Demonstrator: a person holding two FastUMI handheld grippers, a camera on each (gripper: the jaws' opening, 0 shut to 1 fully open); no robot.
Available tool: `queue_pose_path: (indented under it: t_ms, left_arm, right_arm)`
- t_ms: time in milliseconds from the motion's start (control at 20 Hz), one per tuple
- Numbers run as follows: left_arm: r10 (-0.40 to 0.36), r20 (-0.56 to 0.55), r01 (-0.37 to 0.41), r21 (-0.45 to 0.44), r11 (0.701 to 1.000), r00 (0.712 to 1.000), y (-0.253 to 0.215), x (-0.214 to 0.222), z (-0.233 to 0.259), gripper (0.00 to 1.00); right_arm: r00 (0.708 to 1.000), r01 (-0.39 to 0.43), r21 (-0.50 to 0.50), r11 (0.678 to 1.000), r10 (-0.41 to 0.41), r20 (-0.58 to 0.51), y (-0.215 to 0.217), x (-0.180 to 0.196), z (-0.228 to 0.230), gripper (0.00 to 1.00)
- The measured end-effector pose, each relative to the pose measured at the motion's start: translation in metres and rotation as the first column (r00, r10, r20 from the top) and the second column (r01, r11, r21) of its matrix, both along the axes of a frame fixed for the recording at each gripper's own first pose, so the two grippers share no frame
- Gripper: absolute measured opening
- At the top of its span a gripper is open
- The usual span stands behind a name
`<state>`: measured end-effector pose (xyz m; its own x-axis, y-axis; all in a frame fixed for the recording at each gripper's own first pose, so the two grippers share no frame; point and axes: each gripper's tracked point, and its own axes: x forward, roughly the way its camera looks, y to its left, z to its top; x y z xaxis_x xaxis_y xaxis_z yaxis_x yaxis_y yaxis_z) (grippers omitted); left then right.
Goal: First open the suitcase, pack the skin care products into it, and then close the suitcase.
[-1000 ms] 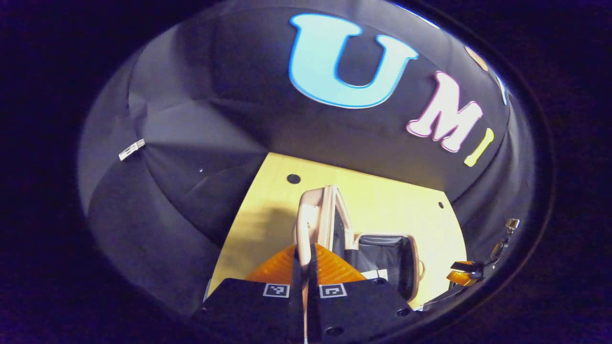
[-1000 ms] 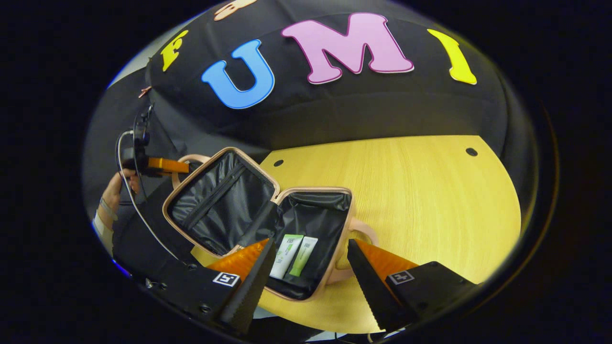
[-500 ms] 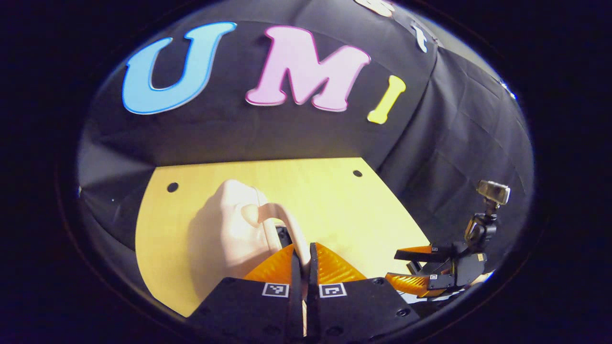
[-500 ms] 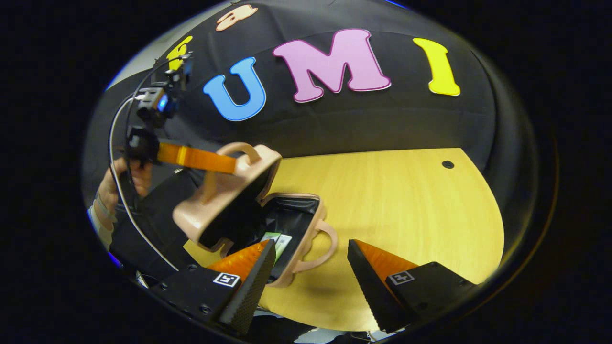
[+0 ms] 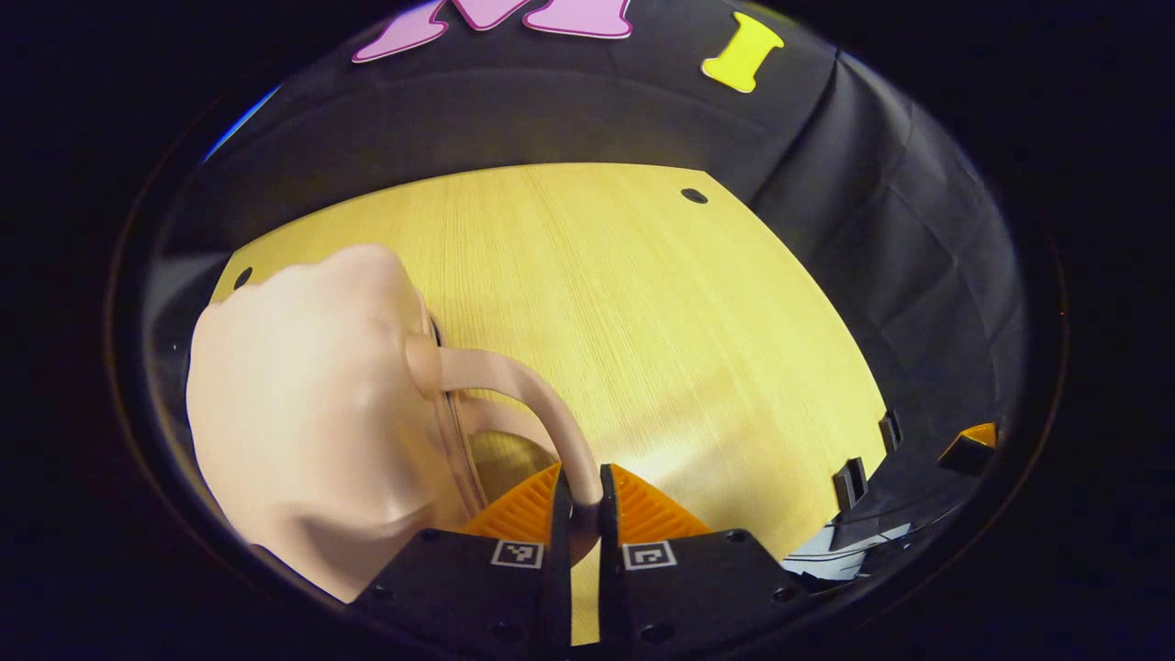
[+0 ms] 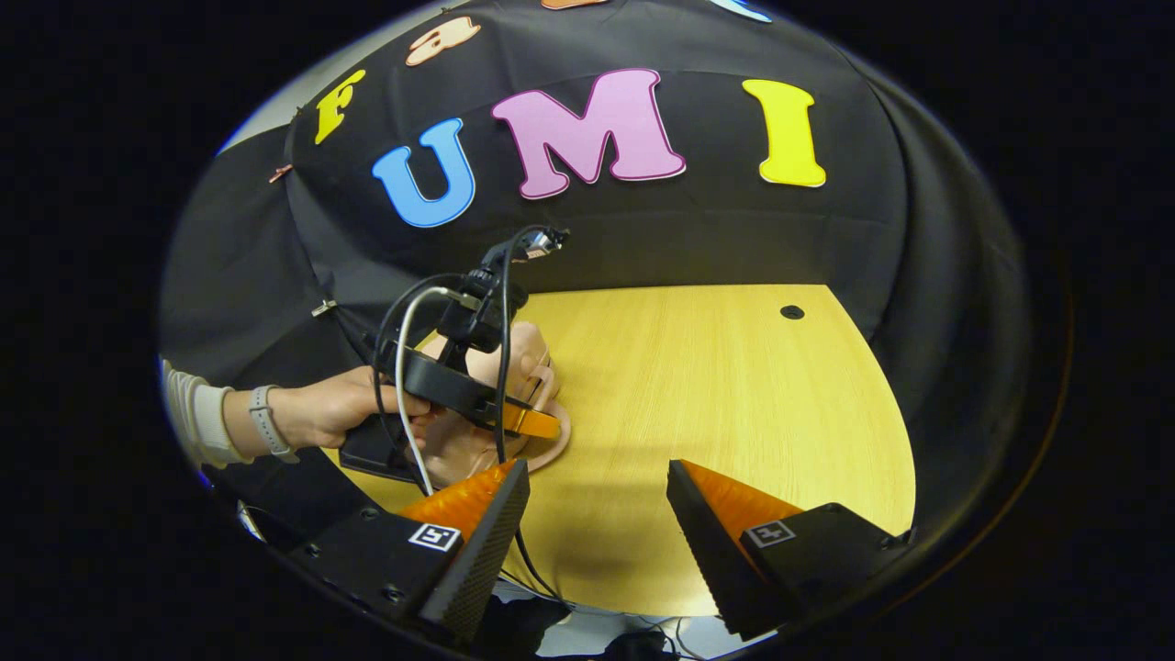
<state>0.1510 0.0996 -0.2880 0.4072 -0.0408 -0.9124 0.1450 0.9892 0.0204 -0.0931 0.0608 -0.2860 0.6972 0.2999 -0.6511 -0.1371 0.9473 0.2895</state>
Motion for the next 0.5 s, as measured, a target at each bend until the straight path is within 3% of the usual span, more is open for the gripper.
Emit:
queue_pose_path:
  t_ms: [50,100,200,250,300,400,500]
  left_arm:
    - [0.017,-0.009,-0.017,0.022,1.0,1.0,0.0,-0.001,-0.005,0.24]
    - [0.03,0.0,-0.03,0.017,0.999,1.0,-0.004,0.0,-0.005,0.25]
    - [0.053,0.064,-0.056,0.049,0.997,0.997,-0.007,0.008,0.013,0.51]
    - [0.05,0.126,-0.059,0.072,0.996,0.991,-0.008,0.012,0.03,0.74]
    - [0.041,0.199,-0.061,0.097,0.993,0.979,-0.012,0.016,0.051,0.82]
    - [0.017,0.363,-0.071,0.135,0.988,0.932,-0.026,0.015,0.108,0.87]
    - [-0.008,0.507,-0.077,0.145,0.986,0.862,-0.047,0.005,0.169,0.9]
  right_arm:
    - [1.0,-0.011,0.001,1.0,0.011,0.003,-0.007,-0.001,0.001,0.96]
    - [1.0,-0.026,0.001,1.0,0.026,0.009,-0.012,-0.002,0.003,0.96]
    - [0.997,-0.066,-0.003,0.998,0.066,0.033,-0.023,-0.001,0.009,0.96]
    - [0.995,-0.086,-0.012,0.996,0.086,0.047,-0.03,0.0,0.013,0.96]
    - [0.992,-0.104,-0.02,0.994,0.105,0.063,-0.037,0.002,0.017,0.96]
    - [0.985,-0.129,-0.04,0.991,0.132,0.114,-0.047,0.011,0.032,0.96]
    - [0.975,-0.119,-0.069,0.991,0.129,0.183,-0.055,0.03,0.057,0.96]
